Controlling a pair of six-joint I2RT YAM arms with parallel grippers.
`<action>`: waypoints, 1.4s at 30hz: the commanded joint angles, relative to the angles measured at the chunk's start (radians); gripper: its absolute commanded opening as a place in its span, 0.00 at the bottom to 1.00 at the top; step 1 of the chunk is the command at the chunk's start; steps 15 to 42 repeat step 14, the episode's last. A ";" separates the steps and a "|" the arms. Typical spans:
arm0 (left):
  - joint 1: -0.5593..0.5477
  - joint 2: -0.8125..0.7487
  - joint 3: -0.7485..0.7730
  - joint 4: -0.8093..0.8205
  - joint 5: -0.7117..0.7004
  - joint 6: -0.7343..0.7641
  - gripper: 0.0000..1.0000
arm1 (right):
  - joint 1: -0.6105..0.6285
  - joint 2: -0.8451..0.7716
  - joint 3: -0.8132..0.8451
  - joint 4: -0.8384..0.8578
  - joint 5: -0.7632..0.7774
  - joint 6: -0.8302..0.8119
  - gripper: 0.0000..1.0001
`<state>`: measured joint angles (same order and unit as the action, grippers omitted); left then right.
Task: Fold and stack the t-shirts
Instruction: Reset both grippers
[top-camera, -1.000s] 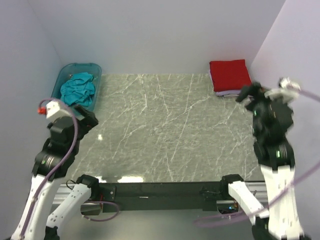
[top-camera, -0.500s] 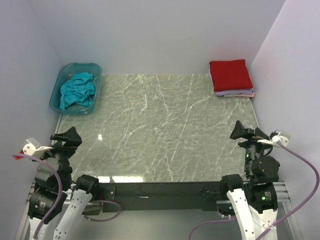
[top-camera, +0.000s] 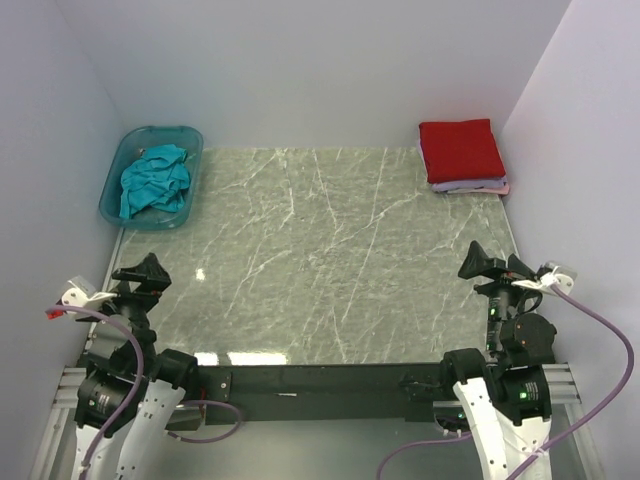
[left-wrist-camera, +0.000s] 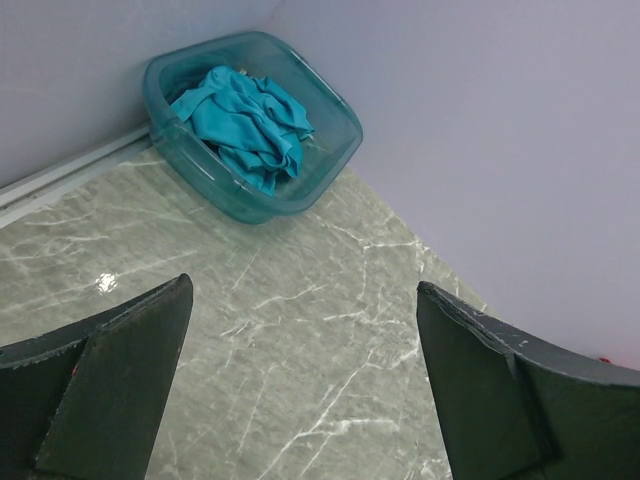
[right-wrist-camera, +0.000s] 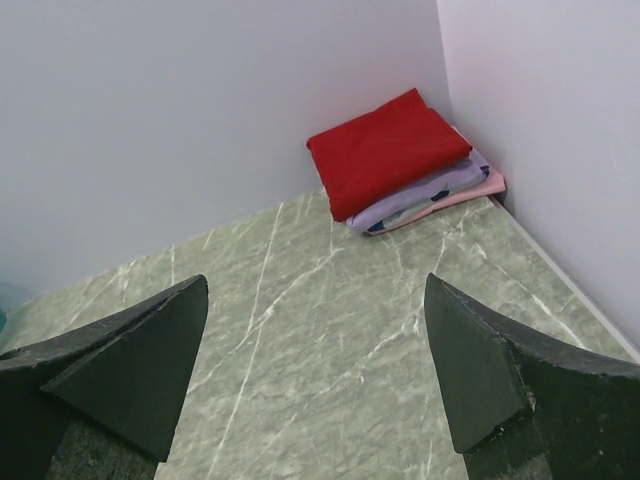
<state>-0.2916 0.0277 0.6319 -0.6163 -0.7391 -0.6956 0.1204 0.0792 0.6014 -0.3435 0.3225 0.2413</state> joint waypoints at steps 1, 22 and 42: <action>-0.003 0.009 -0.017 0.082 0.003 0.033 0.99 | 0.007 -0.007 -0.015 0.047 -0.007 -0.011 0.94; 0.032 0.032 -0.055 0.113 0.014 0.064 1.00 | 0.007 -0.012 -0.029 0.067 -0.025 -0.017 0.95; 0.032 0.032 -0.055 0.113 0.014 0.064 1.00 | 0.007 -0.012 -0.029 0.067 -0.025 -0.017 0.95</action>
